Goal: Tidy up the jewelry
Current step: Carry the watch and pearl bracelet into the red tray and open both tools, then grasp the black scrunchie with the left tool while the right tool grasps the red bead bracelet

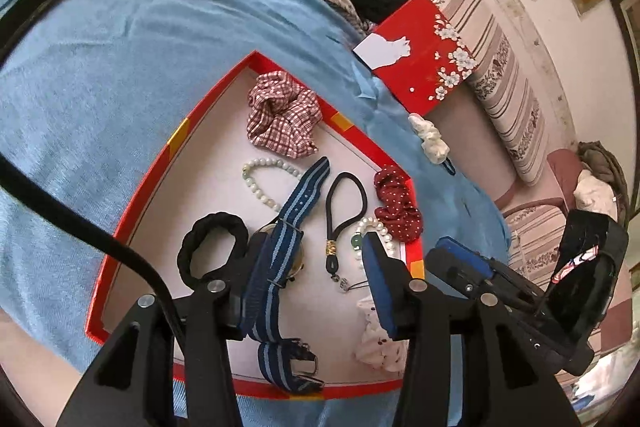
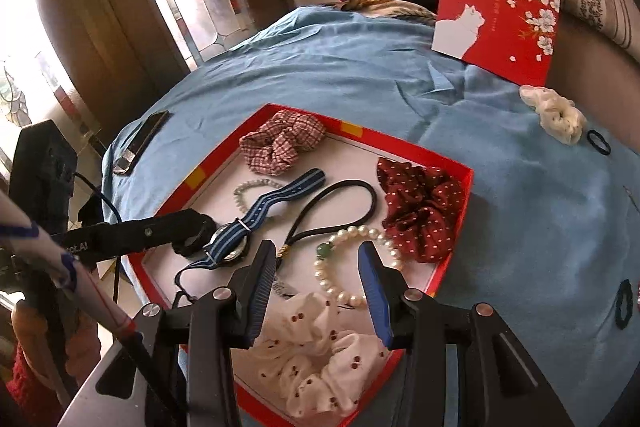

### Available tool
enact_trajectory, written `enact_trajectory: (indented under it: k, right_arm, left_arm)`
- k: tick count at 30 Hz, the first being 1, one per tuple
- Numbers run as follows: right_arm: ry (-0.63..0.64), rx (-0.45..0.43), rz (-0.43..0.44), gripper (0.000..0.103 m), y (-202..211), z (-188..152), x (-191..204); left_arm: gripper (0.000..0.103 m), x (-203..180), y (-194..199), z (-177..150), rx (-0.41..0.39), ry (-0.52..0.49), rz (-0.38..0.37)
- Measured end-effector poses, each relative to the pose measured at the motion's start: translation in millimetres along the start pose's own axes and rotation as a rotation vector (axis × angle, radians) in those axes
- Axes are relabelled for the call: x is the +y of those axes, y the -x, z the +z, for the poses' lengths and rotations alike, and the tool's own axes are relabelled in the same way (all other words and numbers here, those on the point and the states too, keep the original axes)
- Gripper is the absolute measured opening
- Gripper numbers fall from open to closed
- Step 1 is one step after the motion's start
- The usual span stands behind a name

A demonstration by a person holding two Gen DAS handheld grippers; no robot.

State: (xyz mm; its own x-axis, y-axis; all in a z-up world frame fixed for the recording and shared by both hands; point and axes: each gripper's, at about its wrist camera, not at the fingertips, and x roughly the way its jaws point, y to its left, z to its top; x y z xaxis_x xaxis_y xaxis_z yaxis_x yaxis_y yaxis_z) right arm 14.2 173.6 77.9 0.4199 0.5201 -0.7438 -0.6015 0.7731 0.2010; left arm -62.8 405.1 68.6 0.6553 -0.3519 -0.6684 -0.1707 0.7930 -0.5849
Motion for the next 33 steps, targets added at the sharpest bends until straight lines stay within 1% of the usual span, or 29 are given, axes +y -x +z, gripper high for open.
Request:
enact_trajectory:
  k: [1, 4, 6, 10, 13, 14, 17, 20, 22, 25, 29, 33]
  right_arm:
    - [-0.001, -0.002, 0.0, 0.046, 1, 0, 1]
    - [-0.016, -0.009, 0.007, 0.046, 7, -3, -4]
    - [-0.018, -0.014, -0.001, 0.046, 13, -7, -8]
    - [-0.032, -0.032, -0.05, 0.046, 35, -22, -31]
    - [-0.08, -0.034, -0.115, 0.046, 56, -40, -67]
    - [-0.098, -0.033, -0.136, 0.046, 62, -45, -79]
    - [-0.18, -0.026, -0.221, 0.046, 84, -67, -130]
    - [-0.316, -0.028, -0.288, 0.046, 110, -94, -191]
    - [-0.421, -0.046, -0.329, 0.046, 131, -113, -234]
    - [-0.52, -0.074, -0.376, 0.046, 151, -131, -283]
    - [-0.553, -0.092, -0.42, 0.046, 160, -136, -325]
    - [-0.565, -0.097, -0.415, 0.046, 150, -126, -357]
  left_arm:
    - [0.045, -4, 0, -1, 0.004, -0.024, 0.022]
    - [0.045, -21, -8, -5, 0.023, -0.134, 0.134]
    - [0.045, -32, -13, -9, 0.034, -0.185, 0.172]
    - [0.046, -50, -12, -16, 0.036, -0.222, 0.17]
    - [0.057, -69, -10, -23, 0.024, -0.261, 0.184]
    - [0.058, -77, -10, -26, 0.021, -0.277, 0.187]
    - [0.059, -105, -16, -36, 0.035, -0.339, 0.171]
    - [0.06, -136, -30, -50, 0.071, -0.399, 0.137]
    - [0.06, -160, -50, -59, 0.111, -0.439, 0.115]
    - [0.06, -188, -78, -72, 0.158, -0.47, 0.098]
    - [0.06, -227, -123, -85, 0.218, -0.495, 0.059]
    - [0.06, -267, -174, -94, 0.268, -0.506, 0.027]
